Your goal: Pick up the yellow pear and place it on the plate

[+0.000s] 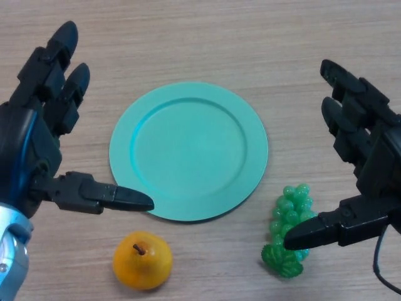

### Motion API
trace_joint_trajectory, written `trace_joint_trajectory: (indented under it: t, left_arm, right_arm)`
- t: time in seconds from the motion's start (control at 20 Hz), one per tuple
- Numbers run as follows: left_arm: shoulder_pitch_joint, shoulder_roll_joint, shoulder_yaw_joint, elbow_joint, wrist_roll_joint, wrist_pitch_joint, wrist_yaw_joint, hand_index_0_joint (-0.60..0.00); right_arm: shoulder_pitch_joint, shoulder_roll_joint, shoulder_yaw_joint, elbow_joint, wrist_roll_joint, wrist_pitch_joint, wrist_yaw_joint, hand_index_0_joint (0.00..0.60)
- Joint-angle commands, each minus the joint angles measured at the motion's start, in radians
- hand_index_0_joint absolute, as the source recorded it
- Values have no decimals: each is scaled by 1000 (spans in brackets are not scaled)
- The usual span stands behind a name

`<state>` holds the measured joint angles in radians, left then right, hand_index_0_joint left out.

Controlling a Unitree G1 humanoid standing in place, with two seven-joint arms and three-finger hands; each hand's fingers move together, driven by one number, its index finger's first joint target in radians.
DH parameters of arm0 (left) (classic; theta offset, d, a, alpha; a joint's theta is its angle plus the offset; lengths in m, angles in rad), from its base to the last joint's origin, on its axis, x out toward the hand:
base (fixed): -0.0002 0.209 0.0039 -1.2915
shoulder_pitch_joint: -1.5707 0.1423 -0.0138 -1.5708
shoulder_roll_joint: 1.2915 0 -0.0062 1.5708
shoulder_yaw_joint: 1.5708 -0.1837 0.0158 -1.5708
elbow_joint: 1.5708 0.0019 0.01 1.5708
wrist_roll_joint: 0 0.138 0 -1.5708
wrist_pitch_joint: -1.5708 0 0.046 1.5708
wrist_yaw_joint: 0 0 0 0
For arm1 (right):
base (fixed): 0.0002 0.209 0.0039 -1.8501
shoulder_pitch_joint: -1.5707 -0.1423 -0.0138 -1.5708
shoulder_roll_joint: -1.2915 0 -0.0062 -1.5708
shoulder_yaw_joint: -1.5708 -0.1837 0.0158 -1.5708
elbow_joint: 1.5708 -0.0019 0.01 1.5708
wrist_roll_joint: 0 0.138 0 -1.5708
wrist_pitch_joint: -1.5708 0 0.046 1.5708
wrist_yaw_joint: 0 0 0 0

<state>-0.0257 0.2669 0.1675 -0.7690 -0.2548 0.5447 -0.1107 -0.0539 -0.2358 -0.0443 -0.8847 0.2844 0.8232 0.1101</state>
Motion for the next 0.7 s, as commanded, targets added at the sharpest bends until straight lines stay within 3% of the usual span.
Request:
trace_joint_trajectory:
  t: [0.05,0.3,0.5,0.7]
  left_arm:
    - [33,7,22,-92,60,-179,-48,0]
    - [201,-55,87,-75,235,-322,-132,0]
    - [352,-76,54,92,321,-535,-79,0]
    - [431,-77,-4,248,331,-679,-51,0]
  right_arm:
    - [-32,-20,-29,-47,-13,-188,-14,0]
    - [-64,-14,-7,-2,-34,-199,19,0]
    - [-83,-6,30,45,-49,-225,21,0]
    - [-90,6,49,50,-32,-206,15,0]
